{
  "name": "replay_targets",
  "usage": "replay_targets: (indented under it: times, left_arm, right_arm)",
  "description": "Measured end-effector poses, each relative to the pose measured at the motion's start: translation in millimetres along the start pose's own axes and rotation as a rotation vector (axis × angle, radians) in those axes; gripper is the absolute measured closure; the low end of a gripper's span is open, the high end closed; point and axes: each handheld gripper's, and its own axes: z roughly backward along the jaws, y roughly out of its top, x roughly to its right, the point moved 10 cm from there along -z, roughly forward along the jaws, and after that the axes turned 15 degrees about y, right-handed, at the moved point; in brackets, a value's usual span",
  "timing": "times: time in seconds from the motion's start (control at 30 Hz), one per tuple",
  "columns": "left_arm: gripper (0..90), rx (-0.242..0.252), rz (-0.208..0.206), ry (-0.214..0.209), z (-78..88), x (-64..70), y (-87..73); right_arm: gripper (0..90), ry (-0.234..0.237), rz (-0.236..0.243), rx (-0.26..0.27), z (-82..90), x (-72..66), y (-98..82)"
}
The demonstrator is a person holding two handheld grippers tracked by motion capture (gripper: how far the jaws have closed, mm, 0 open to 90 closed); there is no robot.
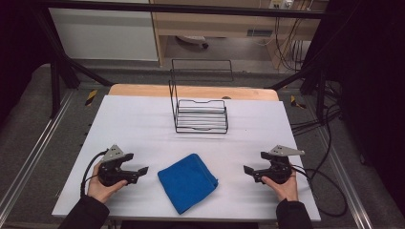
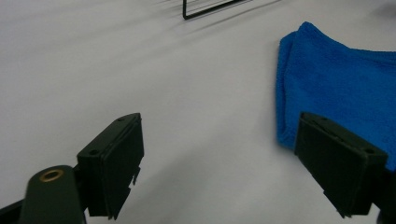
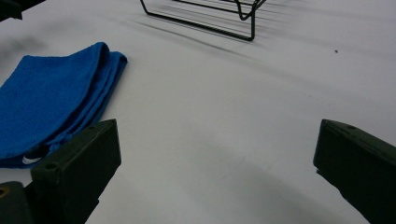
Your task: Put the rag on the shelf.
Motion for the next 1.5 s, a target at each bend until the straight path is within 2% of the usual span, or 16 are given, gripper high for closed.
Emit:
replay_targets:
  times: [0.3,0.4,0.47,0.53,0.63,0.77,0.9,0.93,0.97,1.03,1.07,1.13,1.17,1.3,1.37,1.5]
  left_arm:
    - [26.8,-0.037,0.005,-0.025,-6.0,24.4,2.8]
    - [34.7,-0.05,0.01,-0.02,-7.9,33.1,3.6]
    - [43.1,-0.064,0.007,-0.024,-9.8,39.3,2.5]
    - [45.2,-0.083,-0.002,-0.02,-12.0,44.0,0.7]
    - [52.5,-0.105,0.007,-0.023,-14.8,50.3,-1.7]
    - [59.9,-0.131,0.019,0.003,-18.8,53.2,-4.7]
    - [66.8,-0.154,0.026,0.006,-21.1,54.2,-8.0]
    - [70.7,-0.16,0.029,0.003,-21.3,54.4,-8.8]
    - [70.7,-0.167,0.028,0.0,-21.6,54.5,-9.8]
    - [76.8,-0.18,0.031,-0.002,-22.6,55.3,-11.9]
    - [76.8,-0.187,0.029,-0.006,-23.0,56.2,-12.9]
    - [80.8,-0.196,0.024,-0.005,-23.4,57.6,-14.3]
    - [80.8,-0.198,0.019,-0.006,-23.4,58.0,-14.6]
    - [84.5,-0.208,0.018,-0.01,-23.6,59.3,-16.1]
    - [85.7,-0.212,0.018,-0.008,-23.7,59.4,-16.3]
    - [87.1,-0.217,0.009,-0.009,-23.9,60.4,-16.3]
  right_arm:
    - [1.8,0.016,0.009,-0.026,-14.1,-9.8,0.8]
    - [2.1,0.023,0.012,-0.026,-19.1,-13.3,2.4]
    - [3.0,0.021,0.02,-0.036,-24.6,-16.8,4.0]
    - [3.4,0.021,0.024,-0.04,-26.6,-18.1,4.9]
    - [5.0,0.031,0.037,-0.038,-34.4,-23.1,9.4]
    - [8.4,0.054,0.049,-0.06,-47.3,-31.8,15.9]
    - [14.1,0.082,0.062,-0.065,-62.6,-41.5,25.8]
    - [16.1,0.098,0.07,-0.076,-71.3,-47.3,30.3]
    - [16.1,0.098,0.07,-0.076,-71.3,-47.3,30.3]
    - [20.0,0.112,0.091,-0.091,-86.4,-55.1,37.7]
    - [20.0,0.112,0.091,-0.091,-86.4,-55.1,37.7]
    - [24.3,0.122,0.108,-0.115,-104.4,-62.0,43.5]
    - [24.3,0.122,0.108,-0.115,-104.4,-62.0,43.5]
    - [30.7,0.126,0.126,-0.141,-128.9,-65.8,48.4]
    - [33.8,0.128,0.119,-0.167,-145.5,-65.6,47.9]
    - [37.4,0.131,0.104,-0.191,-158.2,-64.4,45.8]
